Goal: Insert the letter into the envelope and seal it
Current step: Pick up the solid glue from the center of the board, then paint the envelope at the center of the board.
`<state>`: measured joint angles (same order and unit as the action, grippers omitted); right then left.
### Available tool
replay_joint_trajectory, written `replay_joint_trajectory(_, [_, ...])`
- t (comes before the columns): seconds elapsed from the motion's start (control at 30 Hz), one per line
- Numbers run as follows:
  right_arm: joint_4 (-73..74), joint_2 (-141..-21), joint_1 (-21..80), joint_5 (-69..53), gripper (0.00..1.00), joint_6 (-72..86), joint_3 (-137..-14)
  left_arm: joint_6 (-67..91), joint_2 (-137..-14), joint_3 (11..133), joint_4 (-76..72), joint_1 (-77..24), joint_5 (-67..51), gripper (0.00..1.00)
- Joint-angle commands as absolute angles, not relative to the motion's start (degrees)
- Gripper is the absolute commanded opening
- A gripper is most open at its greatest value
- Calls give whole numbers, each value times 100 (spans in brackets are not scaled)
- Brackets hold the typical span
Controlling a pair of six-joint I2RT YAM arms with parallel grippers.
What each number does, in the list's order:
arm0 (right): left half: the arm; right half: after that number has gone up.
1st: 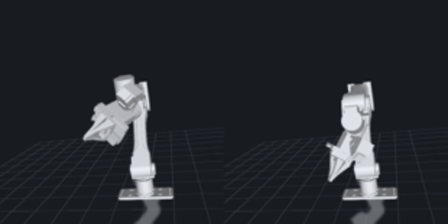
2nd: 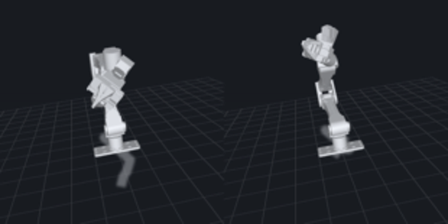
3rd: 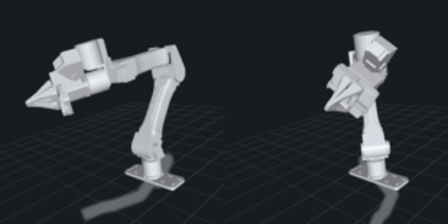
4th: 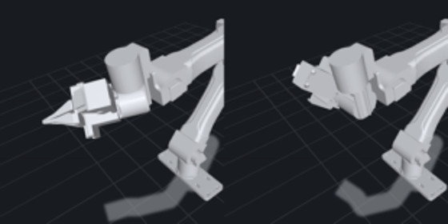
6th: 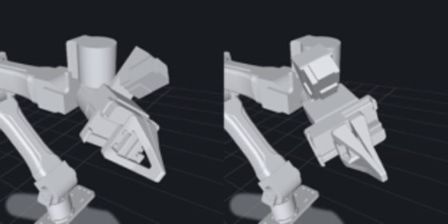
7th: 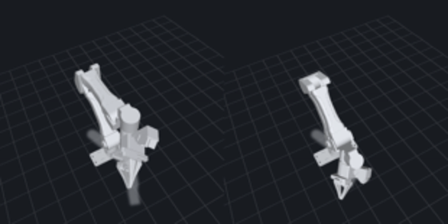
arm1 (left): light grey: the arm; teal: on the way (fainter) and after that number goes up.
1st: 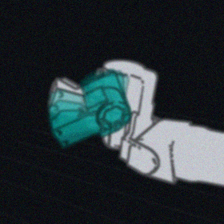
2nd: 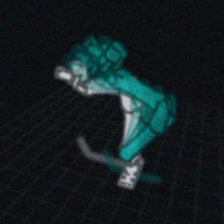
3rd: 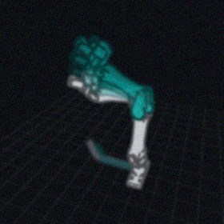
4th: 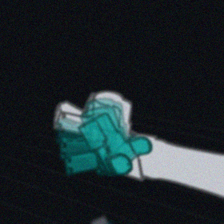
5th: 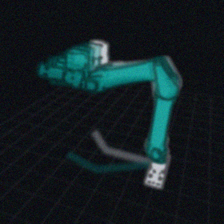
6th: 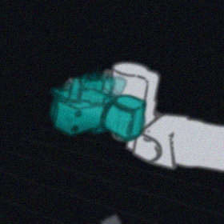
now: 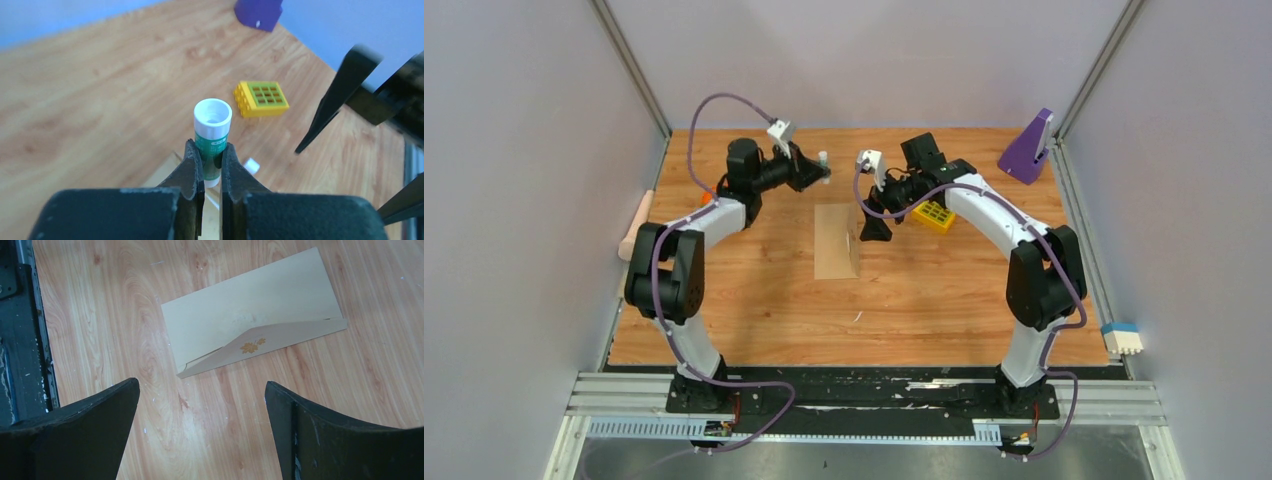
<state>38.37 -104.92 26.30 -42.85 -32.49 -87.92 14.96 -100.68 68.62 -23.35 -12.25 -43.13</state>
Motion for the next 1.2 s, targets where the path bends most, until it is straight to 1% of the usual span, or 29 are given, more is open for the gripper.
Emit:
replay_joint_trajectory(0.0, [3492, -10448, 2606, -4386, 100, -2800, -8793, 3090, -10529, 5760, -5670, -1235, -4489, 0])
replay_joint_trajectory(0.03, [3490, -10440, 2602, -4420, 100, -2747, -8775, 3258, -10569, 5657, -6185, -1233, -4477, 0])
replay_joint_trajectory(0.1, [3465, -10389, 2602, -4450, 100, -2720, -8714, 3397, -10683, 5452, -6614, -1231, -4471, 0])
replay_joint_trajectory(0.33, [3419, -10420, 2604, -4138, 100, -2486, -8819, 3364, -10804, 4779, -7251, -1273, -4235, 0])
replay_joint_trajectory(0.43, [3423, -10703, 2604, -3960, 100, -2089, -9032, 3342, -10793, 4689, -6986, -1337, -4023, 0])
replay_joint_trajectory(0.6, [3357, -10901, 2602, -4117, 100, -1645, -9118, 2721, -10558, 4227, -6746, -1499, -3423, 0])
replay_joint_trajectory(0.7, [2962, -10834, 2685, -3602, 100, -1367, -8861, 2650, -10523, 4039, -6632, -1579, -3099, 0])
replay_joint_trajectory(0.8, [2843, -10942, 2830, -3111, 100, -1266, -8806, 2788, -10683, 3951, -6769, -1629, -3055, 0])
replay_joint_trajectory(1.17, [2838, -11464, 3207, -2836, 100, -995, -9157, 3068, -11113, 3859, -7157, -1888, -2827, 0])
